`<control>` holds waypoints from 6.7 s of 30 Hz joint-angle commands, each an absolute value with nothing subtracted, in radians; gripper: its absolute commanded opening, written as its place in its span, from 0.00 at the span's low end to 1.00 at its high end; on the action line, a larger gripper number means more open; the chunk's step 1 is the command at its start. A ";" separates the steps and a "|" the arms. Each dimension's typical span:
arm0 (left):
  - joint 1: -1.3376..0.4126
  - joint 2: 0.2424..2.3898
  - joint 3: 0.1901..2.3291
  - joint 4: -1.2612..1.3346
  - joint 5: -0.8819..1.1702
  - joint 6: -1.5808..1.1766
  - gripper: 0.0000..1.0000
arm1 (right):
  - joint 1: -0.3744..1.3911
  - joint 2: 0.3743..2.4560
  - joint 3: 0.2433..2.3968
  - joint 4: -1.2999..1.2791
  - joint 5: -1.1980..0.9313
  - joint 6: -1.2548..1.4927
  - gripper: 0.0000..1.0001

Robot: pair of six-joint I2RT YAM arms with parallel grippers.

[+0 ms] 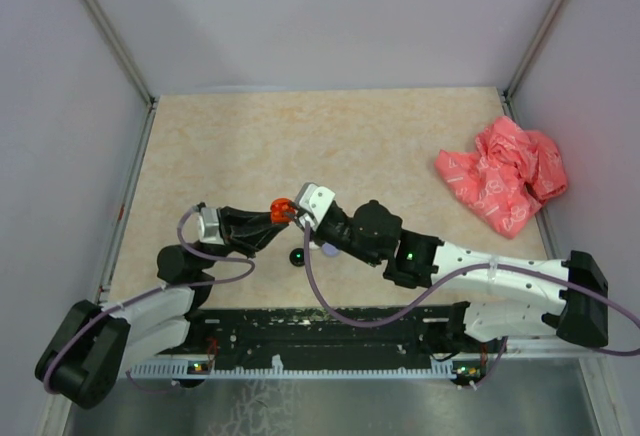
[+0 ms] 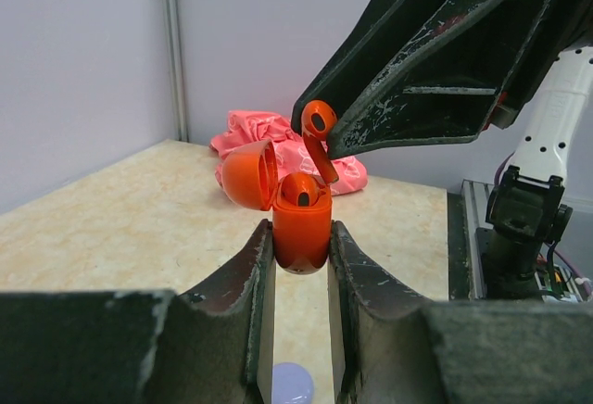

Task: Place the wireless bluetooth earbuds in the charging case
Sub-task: Place the earbud in the charging case, then close the charging case, then place the charging case at the center of the board, then reset both arms

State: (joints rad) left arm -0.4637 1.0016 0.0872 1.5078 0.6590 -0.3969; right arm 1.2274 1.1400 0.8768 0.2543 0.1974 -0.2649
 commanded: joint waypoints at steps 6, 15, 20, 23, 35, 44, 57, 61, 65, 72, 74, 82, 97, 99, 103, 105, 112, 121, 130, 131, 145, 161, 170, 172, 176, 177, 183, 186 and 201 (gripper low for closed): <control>-0.460 0.980 0.111 1.790 0.659 -0.426 0.00 | 1.224 1.141 0.904 0.326 0.187 -0.248 0.08; -0.461 0.992 0.119 1.790 0.666 -0.434 0.00 | 1.225 1.139 0.901 0.345 0.205 -0.251 0.08; -0.459 0.987 0.120 1.790 0.651 -0.441 0.00 | 1.225 1.146 0.902 0.330 0.182 -0.250 0.08; -0.459 0.985 0.119 1.790 0.646 -0.453 0.00 | 1.224 1.148 0.894 0.330 0.183 -0.251 0.08; -0.460 0.964 0.119 1.790 0.634 -0.481 0.00 | 1.224 1.158 0.879 0.345 0.176 -0.257 0.08; -0.460 0.966 0.105 1.774 0.546 -0.491 0.00 | 1.224 1.136 0.883 0.301 0.112 -0.235 0.13; -0.460 0.956 0.098 1.768 0.562 -0.473 0.00 | 1.223 1.151 0.910 0.236 0.116 -0.223 0.32; -0.459 0.957 0.094 1.753 0.565 -0.453 0.00 | 1.221 1.144 0.927 0.213 0.127 -0.211 0.41; -0.460 0.961 0.088 1.746 0.567 -0.442 0.00 | 1.219 1.132 0.936 0.203 0.159 -0.191 0.53; -0.460 0.958 0.072 1.717 0.552 -0.405 0.00 | 1.213 1.115 0.992 0.153 0.260 -0.108 0.73; -0.460 0.957 0.072 1.709 0.549 -0.397 0.00 | 1.212 1.125 1.016 0.127 0.281 -0.083 0.77; -0.460 0.955 0.072 1.704 0.556 -0.387 0.00 | 1.205 1.174 1.055 0.110 0.365 -0.028 0.81; -0.460 0.945 0.071 1.707 0.578 -0.398 0.00 | 1.155 1.138 1.034 0.024 0.360 -0.063 0.81; -0.460 0.946 0.072 1.716 0.597 -0.402 0.00 | 1.140 1.130 1.032 0.017 0.347 -0.062 0.81; -0.460 0.952 0.077 1.730 0.658 -0.411 0.00 | 1.106 1.125 1.032 -0.002 0.309 -0.043 0.80; -0.460 0.955 0.075 1.734 0.672 -0.412 0.00 | 1.087 1.115 1.031 -0.012 0.268 -0.034 0.80; -0.461 0.973 0.072 1.695 0.707 -0.386 0.00 | 0.892 1.083 1.040 -0.044 -0.240 0.090 0.81; -0.460 1.007 0.113 1.704 0.756 -0.401 0.00 | 0.821 1.225 1.094 0.057 -0.648 0.291 0.81; -0.459 1.052 0.123 1.715 0.734 -0.427 0.00 | 0.821 1.306 1.101 0.133 -0.815 0.358 0.77; -0.460 1.057 0.122 1.715 0.728 -0.430 0.00 | 0.822 1.301 1.098 0.137 -0.829 0.357 0.76; -0.459 1.047 0.128 1.364 0.578 -0.518 0.00 | 0.781 1.132 0.988 0.020 -0.473 0.187 0.75; -0.459 1.344 0.360 0.633 0.428 -0.597 0.00 | 0.781 0.960 0.643 0.094 0.132 0.178 0.77; -0.459 1.553 0.415 0.634 0.451 -0.656 0.07 | 0.780 0.896 0.590 0.087 0.188 0.144 0.77; -0.460 1.564 0.418 0.614 0.434 -0.659 0.11 | 0.779 0.887 0.585 0.081 0.194 0.145 0.77; -0.460 1.556 0.414 0.581 0.384 -0.653 0.32 | 0.780 0.873 0.583 0.064 0.211 0.145 0.77; -0.459 1.552 0.419 0.561 0.373 -0.650 0.40 | 0.780 0.872 0.587 0.055 0.217 0.149 0.78; -0.460 1.458 0.420 0.441 0.287 -0.660 0.66 | 0.780 0.850 0.630 -0.048 0.243 0.184 0.78; -0.460 1.347 0.440 0.303 0.236 -0.646 0.80 | 0.779 0.822 0.670 -0.141 0.279 0.220 0.80; -0.460 0.528 0.605 -0.349 -0.050 -0.477 0.99 | 0.780 0.526 0.750 -0.519 0.563 0.257 0.87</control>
State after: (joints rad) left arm -0.4629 0.6754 0.5644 -0.1772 0.0658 -0.5518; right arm 0.7876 0.5991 0.6971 -0.4339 0.4496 0.2401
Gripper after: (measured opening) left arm 0.995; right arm 0.863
